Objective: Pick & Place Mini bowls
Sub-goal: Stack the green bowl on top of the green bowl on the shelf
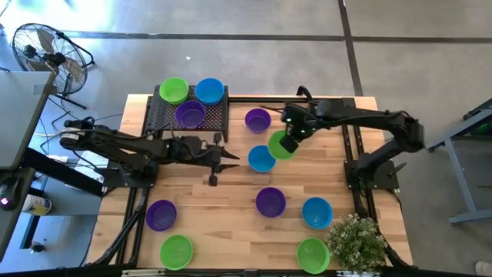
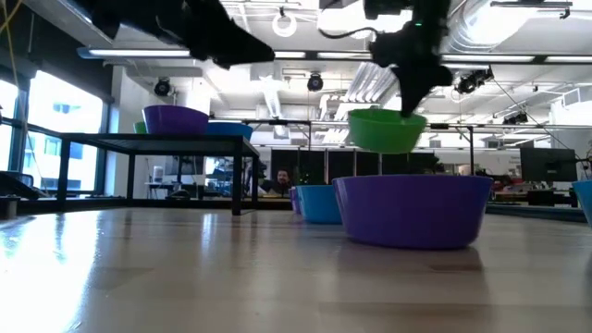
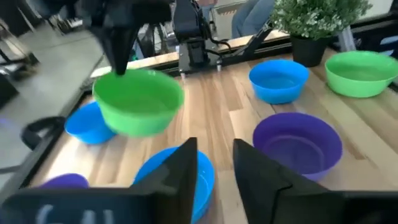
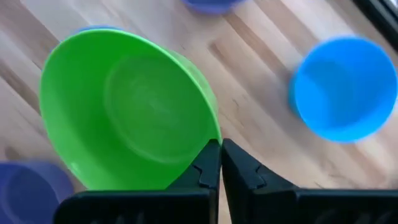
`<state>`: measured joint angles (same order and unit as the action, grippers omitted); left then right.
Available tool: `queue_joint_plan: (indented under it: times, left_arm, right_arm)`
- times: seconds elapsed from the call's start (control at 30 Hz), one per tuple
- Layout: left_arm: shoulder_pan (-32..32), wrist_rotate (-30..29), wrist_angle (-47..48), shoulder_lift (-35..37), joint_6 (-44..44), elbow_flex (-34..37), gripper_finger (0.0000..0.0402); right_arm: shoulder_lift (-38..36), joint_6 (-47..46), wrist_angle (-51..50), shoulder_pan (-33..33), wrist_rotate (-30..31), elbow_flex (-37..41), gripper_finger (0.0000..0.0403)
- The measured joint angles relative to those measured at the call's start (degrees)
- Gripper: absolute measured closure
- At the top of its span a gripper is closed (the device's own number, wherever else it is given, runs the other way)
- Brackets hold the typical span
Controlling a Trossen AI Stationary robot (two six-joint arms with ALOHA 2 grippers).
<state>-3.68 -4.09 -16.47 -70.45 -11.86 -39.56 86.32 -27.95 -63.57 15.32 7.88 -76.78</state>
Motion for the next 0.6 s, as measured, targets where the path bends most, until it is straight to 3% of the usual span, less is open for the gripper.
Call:
queue_joint_plan:
  times: [0.2,0.37,0.47,0.6]
  left_arm:
    - [-3.93,-6.39,5.9,-2.39,-3.03,-4.39,0.0253]
    - [-6.15,-11.5,15.12,-5.75,-4.37,-9.83,0.0248]
    - [-7.44,-16.58,19.69,-9.62,-4.95,-12.88,0.0247]
    - [-8.46,-18.98,22.12,-12.84,-7.6,-17.43,0.0247]
  right_arm:
    - [10.27,3.19,0.02,-1.67,0.62,-9.37,0.0402]
    - [16.21,5.67,0.0,-1.67,-1.37,-16.56,0.0402]
    - [18.07,6.29,-0.08,-1.74,-2.44,-19.85,0.0401]
    - [18.93,7.32,0.36,-1.84,-4.16,-21.45,0.0402]
